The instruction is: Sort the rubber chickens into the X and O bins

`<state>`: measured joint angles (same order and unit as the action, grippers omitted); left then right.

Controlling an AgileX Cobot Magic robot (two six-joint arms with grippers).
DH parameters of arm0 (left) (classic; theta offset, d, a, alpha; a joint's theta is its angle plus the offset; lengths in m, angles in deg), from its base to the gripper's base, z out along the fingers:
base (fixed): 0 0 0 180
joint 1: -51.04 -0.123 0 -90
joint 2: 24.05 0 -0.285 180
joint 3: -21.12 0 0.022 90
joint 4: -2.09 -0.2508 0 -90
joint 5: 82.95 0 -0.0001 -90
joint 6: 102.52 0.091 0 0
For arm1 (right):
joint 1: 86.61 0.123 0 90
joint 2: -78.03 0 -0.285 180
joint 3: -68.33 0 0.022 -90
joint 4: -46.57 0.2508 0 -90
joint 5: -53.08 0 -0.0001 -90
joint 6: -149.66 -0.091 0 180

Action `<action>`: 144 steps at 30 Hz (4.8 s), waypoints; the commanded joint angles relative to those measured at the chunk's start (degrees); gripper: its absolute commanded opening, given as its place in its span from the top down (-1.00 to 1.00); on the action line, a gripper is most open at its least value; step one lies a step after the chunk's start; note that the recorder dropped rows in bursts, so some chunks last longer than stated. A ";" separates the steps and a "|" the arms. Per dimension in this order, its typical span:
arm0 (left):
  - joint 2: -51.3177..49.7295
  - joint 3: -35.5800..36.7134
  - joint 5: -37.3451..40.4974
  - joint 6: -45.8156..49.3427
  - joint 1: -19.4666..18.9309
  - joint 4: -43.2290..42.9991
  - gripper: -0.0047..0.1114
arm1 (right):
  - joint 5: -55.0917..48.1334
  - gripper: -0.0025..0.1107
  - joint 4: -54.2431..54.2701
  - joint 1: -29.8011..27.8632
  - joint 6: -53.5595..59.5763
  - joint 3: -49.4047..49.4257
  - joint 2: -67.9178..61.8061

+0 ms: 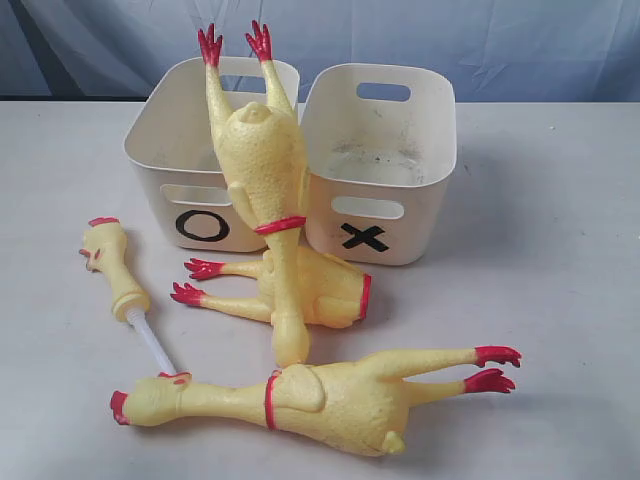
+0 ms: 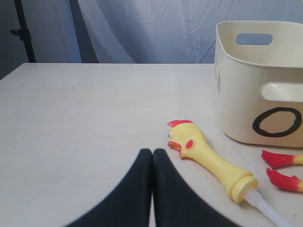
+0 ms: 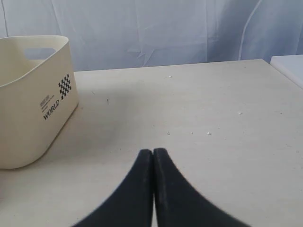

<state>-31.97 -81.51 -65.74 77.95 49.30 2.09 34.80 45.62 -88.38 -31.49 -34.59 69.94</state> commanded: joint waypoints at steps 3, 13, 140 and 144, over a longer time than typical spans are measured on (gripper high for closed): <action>0.14 -0.15 -0.55 -0.05 0.26 0.32 0.92 | 0.58 0.97 0.14 0.25 0.03 0.13 0.30; 0.14 -0.15 -0.55 -0.05 0.26 0.32 0.92 | 1.45 0.97 -2.45 0.25 0.14 0.13 0.30; 0.14 -0.15 -0.55 -0.05 0.26 0.33 0.92 | -51.68 0.97 10.52 56.16 37.43 -81.24 -103.33; 0.14 -0.15 -0.55 -0.05 0.26 0.33 0.92 | -51.68 0.97 17.41 56.16 37.43 -93.32 -98.63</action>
<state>-31.97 -81.51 -65.74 77.95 49.30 2.09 -16.24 57.97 -32.35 6.03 -120.38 -32.32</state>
